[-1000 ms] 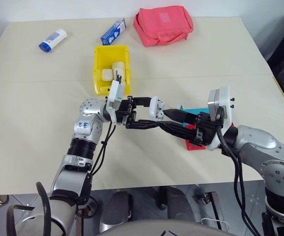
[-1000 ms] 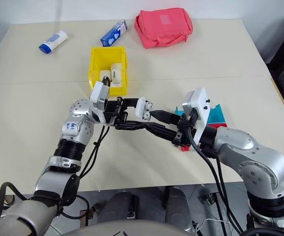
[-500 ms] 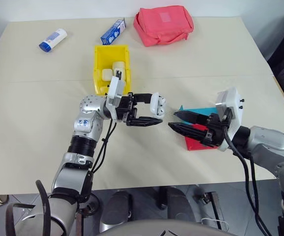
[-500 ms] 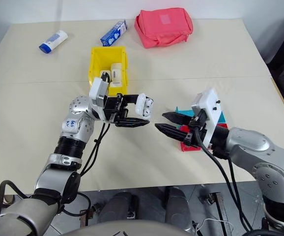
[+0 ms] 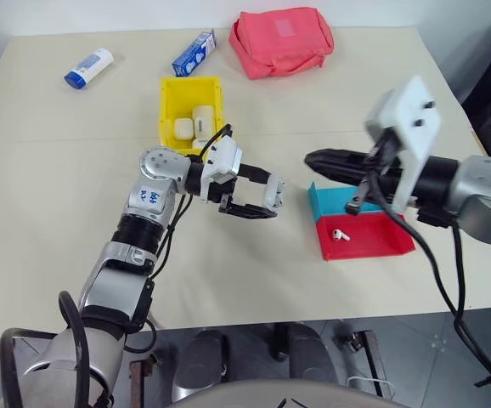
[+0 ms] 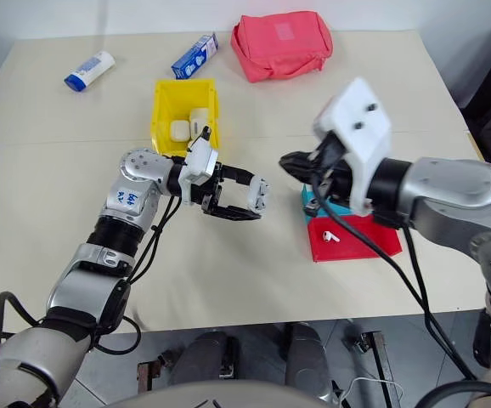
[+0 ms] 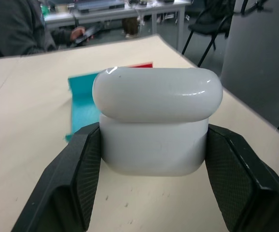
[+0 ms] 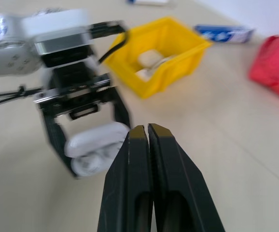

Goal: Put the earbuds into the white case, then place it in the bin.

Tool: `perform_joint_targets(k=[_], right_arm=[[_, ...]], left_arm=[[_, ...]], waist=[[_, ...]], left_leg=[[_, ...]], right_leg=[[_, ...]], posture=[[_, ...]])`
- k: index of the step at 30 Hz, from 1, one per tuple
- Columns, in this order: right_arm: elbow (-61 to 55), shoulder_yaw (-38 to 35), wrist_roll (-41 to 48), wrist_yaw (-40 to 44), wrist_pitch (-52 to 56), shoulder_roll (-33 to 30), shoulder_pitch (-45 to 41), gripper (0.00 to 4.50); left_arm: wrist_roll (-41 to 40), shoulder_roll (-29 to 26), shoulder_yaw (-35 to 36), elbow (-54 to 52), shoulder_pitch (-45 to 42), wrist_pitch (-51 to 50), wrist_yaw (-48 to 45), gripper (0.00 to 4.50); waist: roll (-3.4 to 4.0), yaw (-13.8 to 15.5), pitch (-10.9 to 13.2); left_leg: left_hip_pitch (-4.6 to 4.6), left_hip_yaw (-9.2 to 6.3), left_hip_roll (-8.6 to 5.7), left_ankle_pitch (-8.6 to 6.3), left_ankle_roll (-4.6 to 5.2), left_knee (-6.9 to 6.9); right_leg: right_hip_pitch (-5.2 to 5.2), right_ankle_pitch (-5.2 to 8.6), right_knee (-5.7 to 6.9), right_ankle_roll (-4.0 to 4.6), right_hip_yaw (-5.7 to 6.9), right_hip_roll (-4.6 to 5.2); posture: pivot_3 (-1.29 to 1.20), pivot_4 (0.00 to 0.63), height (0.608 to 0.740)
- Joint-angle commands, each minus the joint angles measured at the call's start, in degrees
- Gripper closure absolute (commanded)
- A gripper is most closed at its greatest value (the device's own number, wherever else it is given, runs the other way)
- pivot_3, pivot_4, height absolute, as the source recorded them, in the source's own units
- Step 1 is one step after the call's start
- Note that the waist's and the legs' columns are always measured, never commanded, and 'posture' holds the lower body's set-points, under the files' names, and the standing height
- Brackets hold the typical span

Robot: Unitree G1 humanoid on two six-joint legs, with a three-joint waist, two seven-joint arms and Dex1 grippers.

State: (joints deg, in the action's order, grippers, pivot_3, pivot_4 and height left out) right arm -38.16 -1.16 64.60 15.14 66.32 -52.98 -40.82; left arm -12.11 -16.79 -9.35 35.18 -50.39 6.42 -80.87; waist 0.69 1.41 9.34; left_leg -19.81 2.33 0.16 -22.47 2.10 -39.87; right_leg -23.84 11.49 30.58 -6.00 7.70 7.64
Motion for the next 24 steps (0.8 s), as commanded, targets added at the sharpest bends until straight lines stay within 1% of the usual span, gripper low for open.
perform_joint_targets(k=[1, 4, 6, 10, 13, 17, 20, 21, 24], right_arm=[[0.42, 6.64, -4.28, 2.58, 0.79, 2.38, -5.2, 4.41], [2.12, 11.88, -8.96, 4.9, -0.15, 5.09, -8.17, 4.41], [3.58, 13.9, -12.09, 6.54, -0.99, 6.39, -9.52, 4.41], [5.67, 16.42, -16.14, 8.82, -1.13, 8.76, -10.91, 4.41], [5.86, 17.52, -18.74, 10.2, -0.21, 8.46, -9.9, 4.41], [3.54, 15.64, -19.59, 12.06, 1.28, 5.48, -6.49, 4.41], [1.22, 12.69, -19.04, 12.97, 2.45, 2.99, -3.17, 4.41], [0.39, 11.06, -18.66, 13.18, 2.97, 1.88, -1.7, 4.41], [-1.86, 0.7, -16.33, 13.91, 2.3, -0.44, 5.08, 4.41]], left_arm=[[1.66, 0.36, -0.18, 1.33, -2.43, 3.1, 1.75, 1.71], [2.05, 0.7, -0.17, 2.09, -2.81, 3.76, 2.19, 1.71], [2.12, 0.66, -0.33, 1.88, -2.61, 4.0, 1.93, 1.71], [2.05, 0.9, -0.23, 1.2, -2.11, 4.17, 2.29, 1.71], [1.86, 0.85, -0.08, 0.56, -1.6, 4.39, 2.4, 1.71], [1.27, 0.29, 0.44, -0.03, -0.93, 4.31, 2.16, 1.71], [0.63, -0.01, 1.18, -0.44, -0.72, 3.81, 2.54, 1.71], [0.32, -0.18, 1.63, -0.56, -0.74, 3.56, 2.84, 1.71], [-0.89, -0.91, 3.41, -0.96, -0.82, 2.46, 4.06, 1.71]], waist=[[0.0, -0.01, 0.0], [0.0, -0.03, 0.0], [0.0, -0.01, -0.01], [-0.02, -0.05, -0.02], [-0.05, 0.0, -0.04], [-0.07, -0.01, -0.05], [-0.07, -0.01, -0.05], [-0.07, 0.0, -0.05], [-0.13, 0.15, -0.07]], left_leg=[[-0.04, -0.03, -0.04, 0.01, 0.01, -0.02], [-0.11, -0.04, -0.06, 0.02, 0.03, -0.09], [-0.14, -0.05, -0.09, 0.02, 0.04, -0.09], [-0.3, -0.03, -0.21, 0.08, 0.09, -0.13], [-0.31, -0.04, -0.25, 0.12, 0.1, -0.13], [-0.31, -0.05, -0.28, 0.13, 0.11, -0.13], [-0.32, -0.06, -0.27, 0.13, 0.11, -0.13], [-0.31, -0.04, -0.27, 0.13, 0.11, -0.13], [-0.31, -0.09, -0.25, 0.14, 0.09, -0.14]], right_leg=[[-0.01, 0.0, 0.01, 0.0, 0.02, 0.0], [-0.03, -0.02, 0.04, -0.03, 0.06, 0.0], [-0.07, -0.02, 0.06, -0.03, 0.11, -0.01], [-0.21, -0.05, 0.15, -0.07, 0.21, 0.0], [-0.21, -0.05, 0.17, -0.07, 0.22, -0.01], [-0.2, -0.06, 0.18, -0.09, 0.21, 0.0], [-0.21, -0.06, 0.17, -0.09, 0.21, 0.0], [-0.21, -0.07, 0.17, -0.12, 0.19, 0.0], [-0.18, -0.08, 0.16, -0.13, 0.22, 0.0]], posture=[[0.0, 0.15, 0.74], [0.0, 0.15, 0.74], [0.0, 0.15, 0.74], [0.0, 0.15, 0.74], [0.0, 0.15, 0.74], [0.0, 0.15, 0.74], [0.0, 0.15, 0.74], [0.0, 0.15, 0.74], [0.0, 0.15, 0.74]])
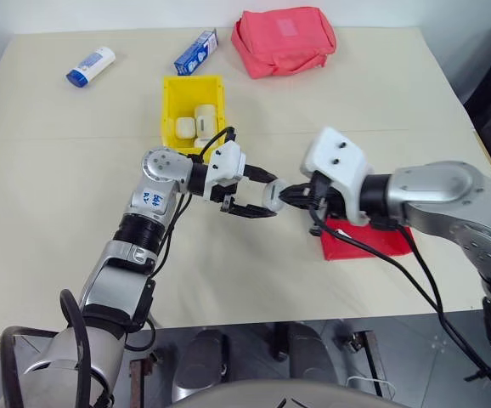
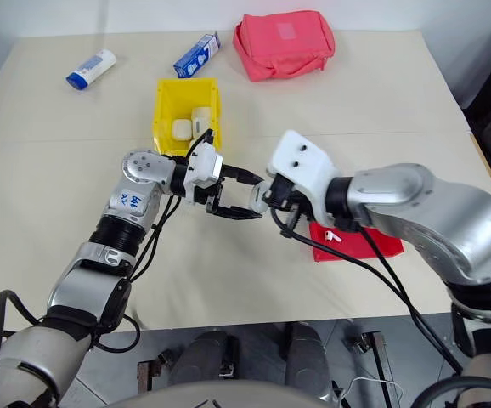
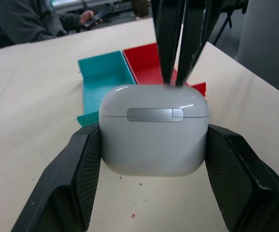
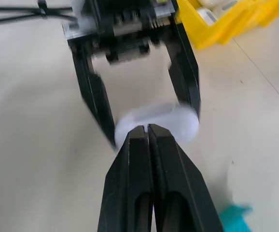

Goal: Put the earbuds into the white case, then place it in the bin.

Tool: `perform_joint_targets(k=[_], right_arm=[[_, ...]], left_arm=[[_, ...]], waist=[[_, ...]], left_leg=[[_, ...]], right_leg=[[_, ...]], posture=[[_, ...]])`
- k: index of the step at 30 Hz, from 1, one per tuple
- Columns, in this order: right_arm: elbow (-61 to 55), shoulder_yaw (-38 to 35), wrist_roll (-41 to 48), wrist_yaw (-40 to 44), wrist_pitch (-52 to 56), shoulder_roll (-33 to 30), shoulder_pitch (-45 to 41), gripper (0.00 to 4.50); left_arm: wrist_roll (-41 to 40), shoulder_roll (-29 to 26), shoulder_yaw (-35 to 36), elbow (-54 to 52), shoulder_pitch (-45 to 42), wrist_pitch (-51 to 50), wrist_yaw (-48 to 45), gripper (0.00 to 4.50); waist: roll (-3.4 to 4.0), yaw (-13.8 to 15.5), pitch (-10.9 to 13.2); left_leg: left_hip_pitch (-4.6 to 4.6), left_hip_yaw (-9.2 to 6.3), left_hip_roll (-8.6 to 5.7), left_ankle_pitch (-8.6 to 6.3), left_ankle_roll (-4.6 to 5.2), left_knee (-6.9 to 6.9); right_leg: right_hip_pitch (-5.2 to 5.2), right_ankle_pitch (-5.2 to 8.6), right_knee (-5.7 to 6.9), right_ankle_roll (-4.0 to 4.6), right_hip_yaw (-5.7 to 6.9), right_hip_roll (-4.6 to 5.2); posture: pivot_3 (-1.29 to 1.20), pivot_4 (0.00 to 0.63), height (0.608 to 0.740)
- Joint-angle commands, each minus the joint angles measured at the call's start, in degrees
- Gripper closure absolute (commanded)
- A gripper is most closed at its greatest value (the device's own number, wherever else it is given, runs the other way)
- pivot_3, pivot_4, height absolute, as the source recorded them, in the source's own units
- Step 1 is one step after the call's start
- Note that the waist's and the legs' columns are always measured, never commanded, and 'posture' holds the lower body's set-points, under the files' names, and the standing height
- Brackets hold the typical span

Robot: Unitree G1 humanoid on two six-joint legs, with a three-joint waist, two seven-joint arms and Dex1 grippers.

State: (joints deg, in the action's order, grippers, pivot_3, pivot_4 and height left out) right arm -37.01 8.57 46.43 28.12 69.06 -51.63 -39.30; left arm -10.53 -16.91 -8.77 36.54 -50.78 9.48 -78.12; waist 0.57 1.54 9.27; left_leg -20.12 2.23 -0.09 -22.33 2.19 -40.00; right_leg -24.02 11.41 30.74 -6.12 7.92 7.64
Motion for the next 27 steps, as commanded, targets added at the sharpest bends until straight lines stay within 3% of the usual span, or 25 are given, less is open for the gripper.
perform_joint_targets(k=[1, 8, 11, 17, 22, 27], right_arm=[[-3.43, -11.94, 1.89, 1.43, -2.18, -1.76, 5.85, 4.41], [-1.41, -25.51, 0.92, 11.56, -17.86, 2.05, 25.05, 4.41], [2.42, -27.03, -0.16, 16.65, -23.43, 3.25, 29.96, 3.77], [6.14, -26.58, -0.2, 22.9, -30.42, 4.16, 30.59, 1.7], [7.88, -26.31, -2.46, 23.18, -33.23, 4.14, 30.7, 0.04], [7.86, -27.3, -2.95, 21.62, -33.86, 4.53, 31.27, 0.04]], left_arm=[[-2.78, -0.88, 3.13, -2.71, -0.3, -1.06, 1.51, 1.71], [-3.75, -0.78, 4.29, -3.28, -0.7, -3.82, 2.26, 1.71], [-3.44, -1.36, 4.04, -2.47, -1.52, -3.82, 1.65, 1.71], [-1.85, -2.91, 4.05, 1.34, -4.71, -2.76, 1.83, 1.71], [0.77, -4.59, 6.33, 5.45, -7.27, -2.53, 11.86, 1.71], [5.32, -5.85, 8.78, 10.66, -9.88, -5.63, 29.82, 1.71]], waist=[[0.0, -0.01, 0.0], [-0.02, 0.14, 0.0], [-0.01, 0.07, 0.0], [-0.02, -0.01, 0.0], [-0.03, 0.07, 0.01], [-0.04, 0.15, 0.02]], left_leg=[[-0.01, 0.01, -0.01, 0.0, 0.0, 0.0], [0.09, 0.03, -0.01, 0.0, 0.0, 0.0], [0.15, 0.06, -0.02, 0.0, 0.01, 0.0], [0.22, 0.08, 0.0, 0.0, 0.02, 0.02], [0.23, 0.07, -0.02, 0.0, 0.02, 0.01], [0.26, 0.07, -0.02, 0.0, 0.02, 0.02]], right_leg=[[0.01, -0.01, -0.03, -0.02, -0.02, 0.02], [0.19, -0.09, -0.13, -0.17, -0.01, -0.05], [0.26, -0.11, -0.17, -0.19, -0.03, -0.07], [0.27, -0.11, -0.17, -0.2, -0.04, -0.11], [0.29, -0.11, -0.17, -0.2, -0.05, -0.08], [0.31, -0.12, -0.16, -0.22, -0.07, -0.07]], posture=[[0.0, 0.15, 0.74], [0.0, 0.15, 0.74], [0.0, 0.15, 0.74], [0.0, 0.15, 0.74], [0.0, 0.15, 0.74], [0.0, 0.15, 0.74]])
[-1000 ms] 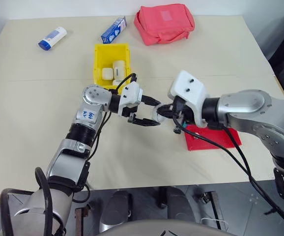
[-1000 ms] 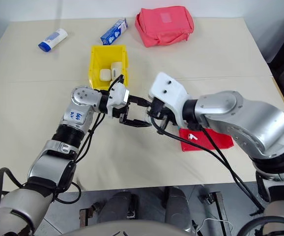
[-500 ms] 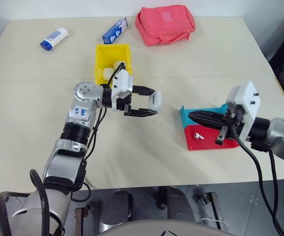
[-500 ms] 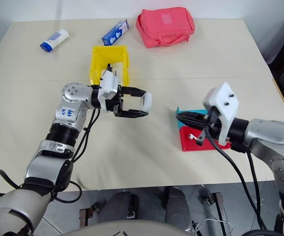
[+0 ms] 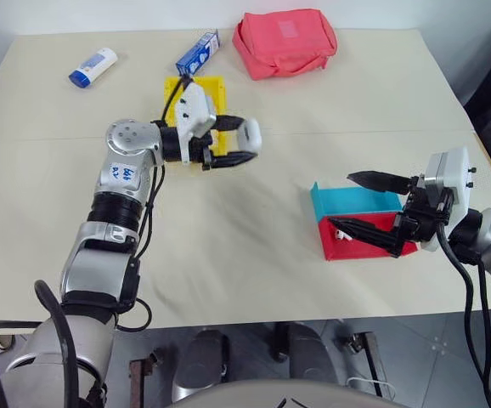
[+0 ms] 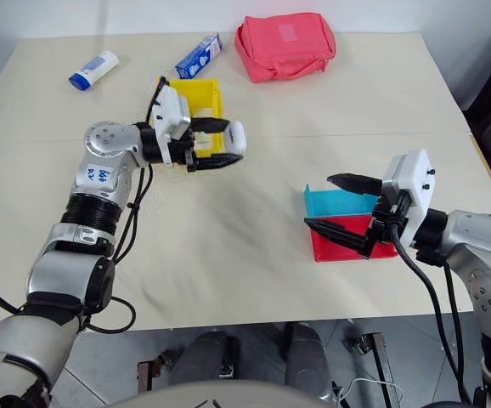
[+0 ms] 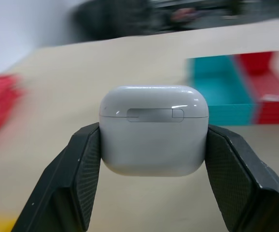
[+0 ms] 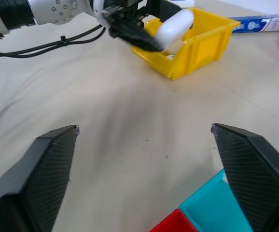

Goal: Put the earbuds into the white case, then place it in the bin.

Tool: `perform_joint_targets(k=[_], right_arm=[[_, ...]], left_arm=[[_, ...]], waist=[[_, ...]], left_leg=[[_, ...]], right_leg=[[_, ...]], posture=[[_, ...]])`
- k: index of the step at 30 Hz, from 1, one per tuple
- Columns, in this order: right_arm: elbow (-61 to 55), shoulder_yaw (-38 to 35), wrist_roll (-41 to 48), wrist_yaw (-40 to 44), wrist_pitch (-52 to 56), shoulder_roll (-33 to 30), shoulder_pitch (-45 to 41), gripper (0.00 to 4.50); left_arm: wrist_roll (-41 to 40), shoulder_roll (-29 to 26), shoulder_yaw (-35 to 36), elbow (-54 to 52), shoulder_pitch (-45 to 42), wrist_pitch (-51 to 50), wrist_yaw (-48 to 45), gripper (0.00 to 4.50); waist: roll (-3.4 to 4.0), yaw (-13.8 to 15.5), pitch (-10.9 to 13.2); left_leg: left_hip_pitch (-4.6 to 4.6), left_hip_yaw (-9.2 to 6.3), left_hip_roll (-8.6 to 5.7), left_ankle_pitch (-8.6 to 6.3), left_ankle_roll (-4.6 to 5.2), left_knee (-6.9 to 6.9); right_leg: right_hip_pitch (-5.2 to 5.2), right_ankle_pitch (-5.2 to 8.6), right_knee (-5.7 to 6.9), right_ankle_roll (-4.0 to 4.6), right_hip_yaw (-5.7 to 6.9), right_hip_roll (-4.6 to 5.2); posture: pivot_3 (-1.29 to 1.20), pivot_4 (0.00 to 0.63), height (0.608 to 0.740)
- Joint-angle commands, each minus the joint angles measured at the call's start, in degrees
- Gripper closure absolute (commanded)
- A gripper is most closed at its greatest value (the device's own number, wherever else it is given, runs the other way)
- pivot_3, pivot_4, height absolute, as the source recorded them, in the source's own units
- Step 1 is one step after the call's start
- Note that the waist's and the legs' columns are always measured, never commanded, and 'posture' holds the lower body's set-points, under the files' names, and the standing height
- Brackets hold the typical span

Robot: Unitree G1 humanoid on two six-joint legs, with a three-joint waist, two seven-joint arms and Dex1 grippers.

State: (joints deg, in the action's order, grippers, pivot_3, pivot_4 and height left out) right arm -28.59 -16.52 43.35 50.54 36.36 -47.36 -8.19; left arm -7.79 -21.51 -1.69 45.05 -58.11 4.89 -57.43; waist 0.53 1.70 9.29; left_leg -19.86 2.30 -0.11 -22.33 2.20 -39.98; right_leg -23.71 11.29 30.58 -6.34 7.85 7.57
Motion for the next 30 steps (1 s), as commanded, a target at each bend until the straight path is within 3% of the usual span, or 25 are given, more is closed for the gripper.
perform_joint_targets(k=[1, 8, 13, 14, 17, 23, 25, 30], right_arm=[[-0.44, -2.14, -0.06, -1.04, -1.34, 0.28, 0.11, 0.04], [0.29, -1.22, -0.78, -2.19, -1.94, 0.58, -1.22, 0.04], [0.35, -1.38, -0.64, -1.98, -2.03, 0.01, -1.45, 0.0], [0.45, -1.52, -0.68, -1.74, -2.16, -0.21, -1.31, 0.0], [0.75, -2.03, -0.67, -1.01, -2.39, -0.79, -1.14, 0.0], [4.25, -2.73, -1.26, 3.91, -4.84, -2.89, -1.85, 0.0], [6.91, -3.31, -2.14, 8.28, -7.36, -4.24, -0.95, 0.0], [12.85, -4.47, -4.43, 16.1, -12.55, -6.59, 1.34, 0.0]], left_arm=[[3.86, -1.34, 1.45, 3.91, -3.12, -1.23, 11.87, 1.71], [10.65, 0.25, -0.33, 18.61, -9.82, -2.01, 26.79, 1.71], [10.77, -0.06, 0.14, 18.7, -11.31, -3.01, 26.65, 0.07], [10.12, -0.48, 0.38, 17.37, -11.1, -3.13, 25.04, 0.02], [7.61, -2.03, 1.15, 11.77, -9.2, -1.73, 18.05, 0.02], [-2.28, -8.78, 5.01, -13.36, 4.38, -0.4, 3.38, 0.02], [-11.73, -12.4, 8.51, -26.17, 13.7, -6.44, -4.97, 0.02], [-16.65, -17.7, 11.32, -35.75, 24.43, -12.29, -8.28, 0.02]], waist=[[-0.01, -0.03, 0.01], [-0.07, 0.59, 0.04], [-0.12, 0.61, 0.07], [-0.13, 0.62, 0.07], [-0.15, 0.67, 0.09], [-0.12, -0.24, 0.08], [-0.06, -0.42, 0.08], [-0.09, -0.15, 0.14]], left_leg=[[0.01, 0.01, 0.0, 0.0, 0.0, 0.0], [0.08, 0.09, -0.06, 0.0, 0.0, 0.01], [0.14, 0.21, -0.04, 0.0, 0.0, 0.05], [0.15, 0.22, -0.03, 0.0, -0.01, 0.05], [0.16, 0.25, -0.03, 0.01, -0.02, 0.04], [0.35, 0.34, 0.05, -0.02, -0.12, 0.13], [0.5, 0.45, 0.08, -0.02, -0.15, 0.24], [0.64, 0.58, 0.17, -0.03, -0.22, 0.27]], right_leg=[[0.0, 0.0, 0.0, -0.01, -0.01, 0.0], [0.05, -0.02, 0.03, -0.03, -0.02, 0.01], [0.04, -0.03, 0.03, -0.05, -0.06, 0.0], [0.04, -0.03, 0.03, -0.05, -0.06, -0.01], [0.04, -0.03, 0.04, -0.05, -0.06, -0.01], [0.06, -0.01, 0.08, -0.02, -0.12, 0.01], [0.07, 0.0, 0.11, 0.0, -0.15, 0.02], [0.12, 0.04, 0.14, 0.06, -0.16, -0.06]], posture=[[0.0, 0.15, 0.74], [0.0, 0.15, 0.74], [0.0, 0.15, 0.74], [0.0, 0.15, 0.74], [0.0, 0.15, 0.74], [0.0, 0.15, 0.74], [0.0, 0.15, 0.74], [0.0, 0.15, 0.74]])
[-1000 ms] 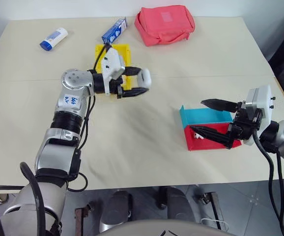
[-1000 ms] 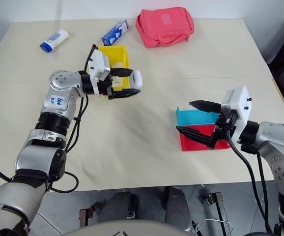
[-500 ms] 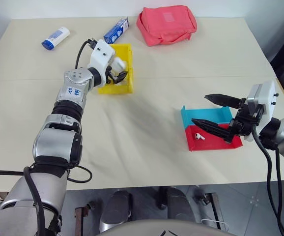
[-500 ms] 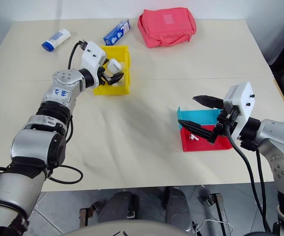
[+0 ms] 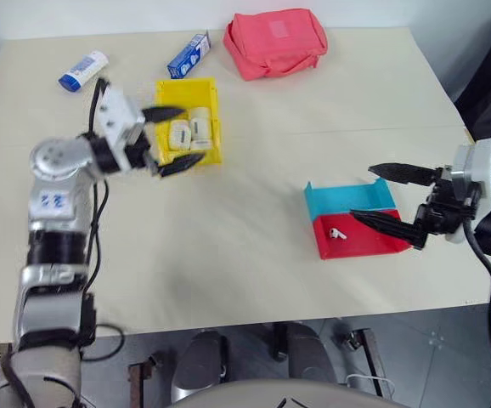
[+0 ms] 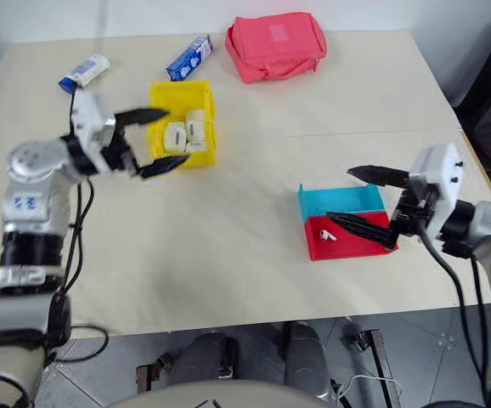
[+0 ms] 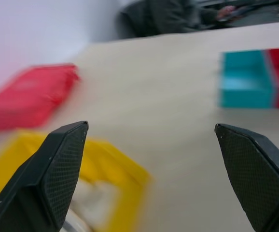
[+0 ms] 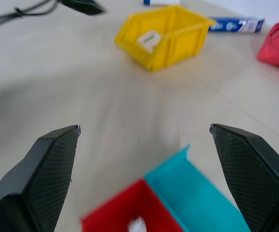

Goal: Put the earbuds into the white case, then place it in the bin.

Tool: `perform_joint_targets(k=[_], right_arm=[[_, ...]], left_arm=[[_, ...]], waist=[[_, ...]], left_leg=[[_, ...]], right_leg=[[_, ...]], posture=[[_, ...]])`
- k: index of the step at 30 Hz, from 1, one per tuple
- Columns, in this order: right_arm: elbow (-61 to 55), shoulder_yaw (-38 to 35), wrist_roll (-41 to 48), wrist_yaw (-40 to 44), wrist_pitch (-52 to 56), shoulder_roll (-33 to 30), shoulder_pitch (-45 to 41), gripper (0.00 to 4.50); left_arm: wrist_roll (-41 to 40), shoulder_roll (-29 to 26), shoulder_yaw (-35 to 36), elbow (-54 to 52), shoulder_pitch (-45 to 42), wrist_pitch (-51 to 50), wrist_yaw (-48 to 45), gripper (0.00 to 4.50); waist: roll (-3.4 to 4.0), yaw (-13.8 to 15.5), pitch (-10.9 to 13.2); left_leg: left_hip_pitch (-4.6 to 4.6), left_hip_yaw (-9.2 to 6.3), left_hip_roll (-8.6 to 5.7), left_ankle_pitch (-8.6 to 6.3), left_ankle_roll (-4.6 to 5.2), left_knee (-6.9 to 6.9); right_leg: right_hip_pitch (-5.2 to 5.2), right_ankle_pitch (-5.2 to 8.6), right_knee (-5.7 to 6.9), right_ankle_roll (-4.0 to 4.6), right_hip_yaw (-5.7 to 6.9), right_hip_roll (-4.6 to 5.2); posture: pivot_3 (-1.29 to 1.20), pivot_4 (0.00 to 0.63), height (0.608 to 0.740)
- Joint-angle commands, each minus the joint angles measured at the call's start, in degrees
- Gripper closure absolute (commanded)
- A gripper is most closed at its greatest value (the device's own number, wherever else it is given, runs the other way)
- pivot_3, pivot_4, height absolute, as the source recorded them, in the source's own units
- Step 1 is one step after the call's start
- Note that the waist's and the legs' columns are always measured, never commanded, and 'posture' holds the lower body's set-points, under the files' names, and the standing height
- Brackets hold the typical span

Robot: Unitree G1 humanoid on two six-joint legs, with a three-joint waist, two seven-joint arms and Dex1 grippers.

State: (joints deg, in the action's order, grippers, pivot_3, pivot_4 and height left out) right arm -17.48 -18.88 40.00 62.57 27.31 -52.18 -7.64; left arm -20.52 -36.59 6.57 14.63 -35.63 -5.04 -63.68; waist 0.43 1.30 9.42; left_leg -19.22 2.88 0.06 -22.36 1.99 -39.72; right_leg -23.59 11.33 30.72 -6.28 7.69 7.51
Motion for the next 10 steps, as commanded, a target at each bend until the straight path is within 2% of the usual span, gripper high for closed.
perform_joint_targets(k=[1, 7, 10], right_arm=[[2.84, -2.45, -1.63, 5.42, -4.43, -2.21, 1.28, 0.0], [9.22, -1.85, -6.77, 10.9, -9.47, -5.13, 4.48, 0.0], [9.81, -1.43, -6.8, 10.83, -9.13, -4.86, 3.51, 0.0]], left_arm=[[-5.02, -3.77, 3.75, -6.04, 3.86, -3.49, -3.32, 0.02], [-9.33, -8.43, 7.16, -8.39, 12.81, -6.48, -9.05, 0.02], [-10.43, -8.66, 7.87, -8.77, 13.88, -7.7, -9.09, 0.02]], waist=[[0.02, 0.33, 0.0], [0.06, 0.17, 0.0], [0.07, 0.12, 0.01]], left_leg=[[0.01, -0.03, -0.02, 0.0, 0.0, -0.03], [0.02, -0.03, -0.07, -0.08, 0.06, -0.01], [0.03, -0.02, -0.02, -0.08, 0.03, -0.01]], right_leg=[[0.03, 0.0, 0.01, 0.0, 0.0, 0.03], [0.02, 0.03, 0.01, 0.05, -0.04, 0.1], [0.01, 0.05, 0.02, 0.09, -0.03, 0.08]], posture=[[0.0, 0.15, 0.74], [0.0, 0.15, 0.74], [0.0, 0.15, 0.74]])
